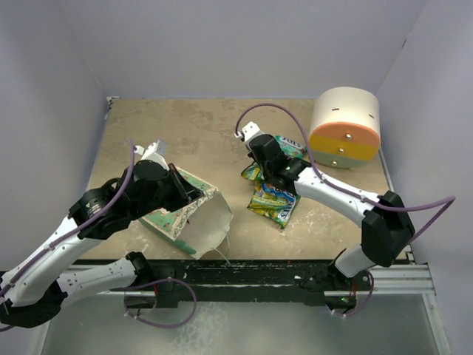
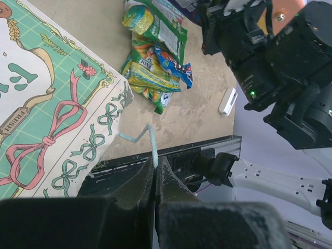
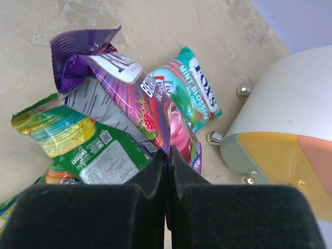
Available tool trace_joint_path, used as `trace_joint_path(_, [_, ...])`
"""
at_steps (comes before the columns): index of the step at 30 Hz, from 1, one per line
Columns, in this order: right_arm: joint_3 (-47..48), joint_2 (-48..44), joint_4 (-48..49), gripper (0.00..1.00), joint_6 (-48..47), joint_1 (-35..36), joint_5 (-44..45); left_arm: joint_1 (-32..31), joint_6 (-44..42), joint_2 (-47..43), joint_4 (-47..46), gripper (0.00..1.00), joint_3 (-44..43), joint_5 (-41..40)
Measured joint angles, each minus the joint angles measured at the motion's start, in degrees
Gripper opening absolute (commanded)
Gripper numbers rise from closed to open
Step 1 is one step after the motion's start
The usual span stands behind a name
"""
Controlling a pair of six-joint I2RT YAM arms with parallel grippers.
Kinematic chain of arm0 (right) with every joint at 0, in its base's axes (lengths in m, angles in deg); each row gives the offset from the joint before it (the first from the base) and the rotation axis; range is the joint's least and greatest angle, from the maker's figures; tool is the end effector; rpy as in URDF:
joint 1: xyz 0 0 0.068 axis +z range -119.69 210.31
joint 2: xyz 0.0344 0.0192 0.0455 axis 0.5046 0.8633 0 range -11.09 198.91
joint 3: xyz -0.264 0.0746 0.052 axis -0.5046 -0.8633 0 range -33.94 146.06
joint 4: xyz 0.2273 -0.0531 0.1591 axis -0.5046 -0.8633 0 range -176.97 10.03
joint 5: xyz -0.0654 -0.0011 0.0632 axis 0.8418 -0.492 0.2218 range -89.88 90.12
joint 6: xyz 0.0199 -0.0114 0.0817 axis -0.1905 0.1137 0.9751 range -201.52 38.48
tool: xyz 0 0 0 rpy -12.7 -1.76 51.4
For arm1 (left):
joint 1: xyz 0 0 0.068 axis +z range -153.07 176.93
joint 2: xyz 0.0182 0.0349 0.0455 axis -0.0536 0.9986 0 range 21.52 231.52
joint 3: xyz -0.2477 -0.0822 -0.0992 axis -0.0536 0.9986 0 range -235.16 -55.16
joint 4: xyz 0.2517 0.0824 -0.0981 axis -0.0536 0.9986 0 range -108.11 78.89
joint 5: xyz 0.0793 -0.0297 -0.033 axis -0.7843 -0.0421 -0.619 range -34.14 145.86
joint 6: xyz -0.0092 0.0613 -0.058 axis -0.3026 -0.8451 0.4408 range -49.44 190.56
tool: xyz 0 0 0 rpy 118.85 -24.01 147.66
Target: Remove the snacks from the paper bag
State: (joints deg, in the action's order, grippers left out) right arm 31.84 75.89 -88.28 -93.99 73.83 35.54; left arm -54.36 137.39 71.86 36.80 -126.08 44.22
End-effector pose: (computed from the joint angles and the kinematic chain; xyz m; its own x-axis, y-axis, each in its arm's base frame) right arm 0.3154 0.2400 0.2766 -0.3066 -0.5338 -0.7881 -0.2680 0.8429 -0.4667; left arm 0.1354 -0.1451 0.3890 -0.7456 -0.5095 -0.4295 -0.0646 0.6968 -0.7144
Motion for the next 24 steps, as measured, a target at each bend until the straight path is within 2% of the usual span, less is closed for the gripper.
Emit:
trace_joint_path(14, [0.0,5.55,-5.49,0.0,1.53,-0.85,-3.76,0.0,-0.22,-1.49,-0.39,0.0,0.0,1.64])
trace_joint_path(24, [0.0,5.64,-8.0,0.25,3.04,-1.16,-4.96,0.0,-0.24,-1.66,-0.37,0.0,0.11,2.62])
